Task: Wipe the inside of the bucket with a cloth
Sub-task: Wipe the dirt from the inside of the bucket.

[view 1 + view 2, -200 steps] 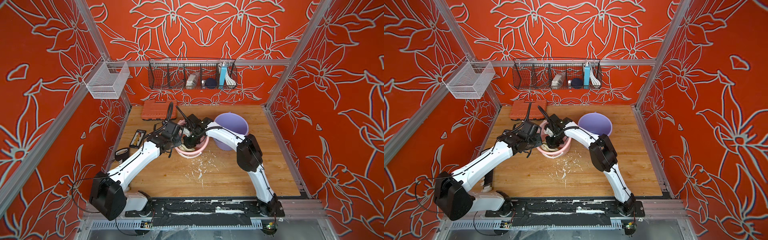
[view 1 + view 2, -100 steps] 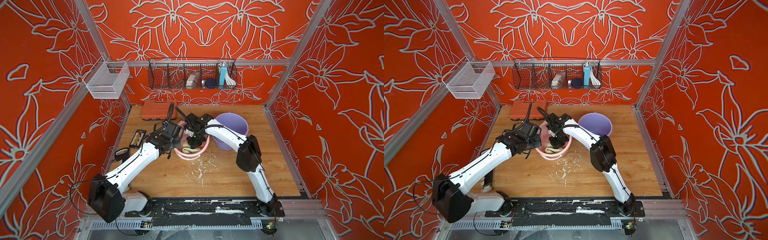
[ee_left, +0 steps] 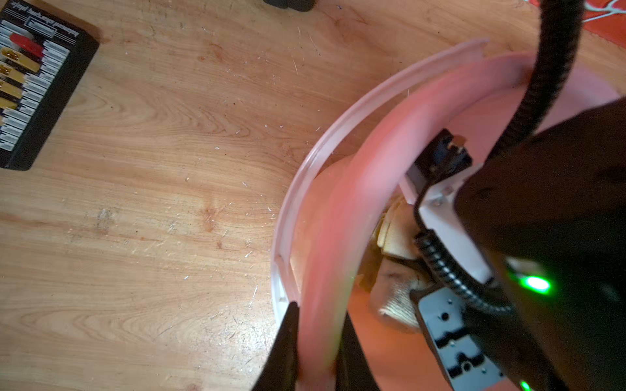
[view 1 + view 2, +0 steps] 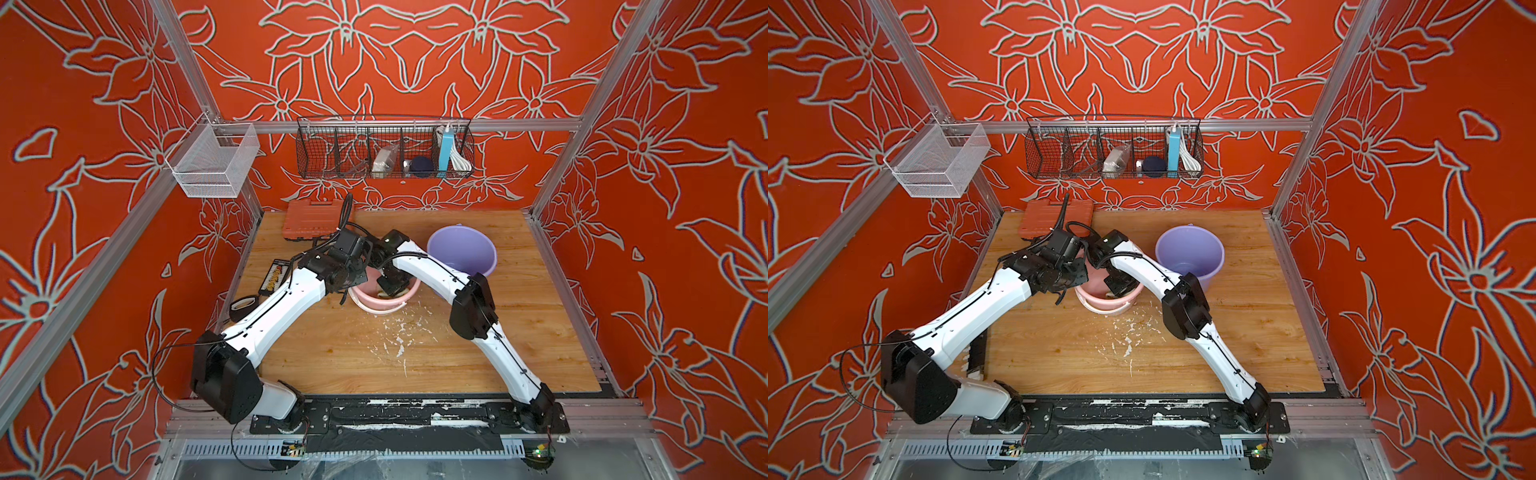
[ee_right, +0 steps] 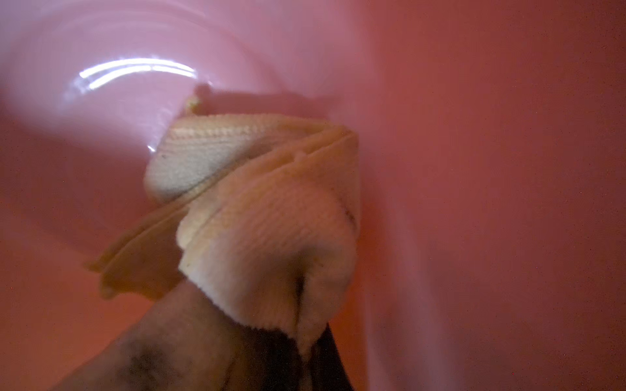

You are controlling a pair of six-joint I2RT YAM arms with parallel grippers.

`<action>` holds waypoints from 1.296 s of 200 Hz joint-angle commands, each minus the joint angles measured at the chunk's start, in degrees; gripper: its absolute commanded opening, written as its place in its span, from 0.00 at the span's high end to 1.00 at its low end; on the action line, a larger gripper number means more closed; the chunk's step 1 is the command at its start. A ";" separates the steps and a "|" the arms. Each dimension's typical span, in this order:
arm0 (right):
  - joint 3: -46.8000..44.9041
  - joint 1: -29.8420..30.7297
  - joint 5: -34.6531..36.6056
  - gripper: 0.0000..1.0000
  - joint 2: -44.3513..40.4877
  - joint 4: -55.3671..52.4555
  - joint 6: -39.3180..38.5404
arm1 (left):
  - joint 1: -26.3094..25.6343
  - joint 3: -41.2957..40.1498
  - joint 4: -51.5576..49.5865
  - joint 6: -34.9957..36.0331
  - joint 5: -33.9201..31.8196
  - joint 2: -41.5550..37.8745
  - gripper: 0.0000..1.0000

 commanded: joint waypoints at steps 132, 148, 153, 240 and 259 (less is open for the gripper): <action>-1.55 -2.73 -6.02 1.00 5.93 2.30 3.98 | -1.05 2.60 -13.51 2.16 15.50 2.62 0.85; -1.63 -2.75 -5.90 1.00 5.93 2.39 4.06 | -1.05 2.10 -13.55 1.96 15.72 1.94 0.78; -1.69 -2.81 -5.80 1.00 5.93 2.41 4.20 | -1.05 1.88 -13.61 1.84 15.54 1.65 0.77; -4.20 -2.90 -6.83 1.00 5.29 4.06 4.68 | -1.05 -0.73 -11.58 0.42 17.43 1.80 0.86; -4.91 -2.85 -6.57 1.00 4.55 4.43 4.59 | -1.05 -1.39 -11.25 0.25 16.80 1.83 0.91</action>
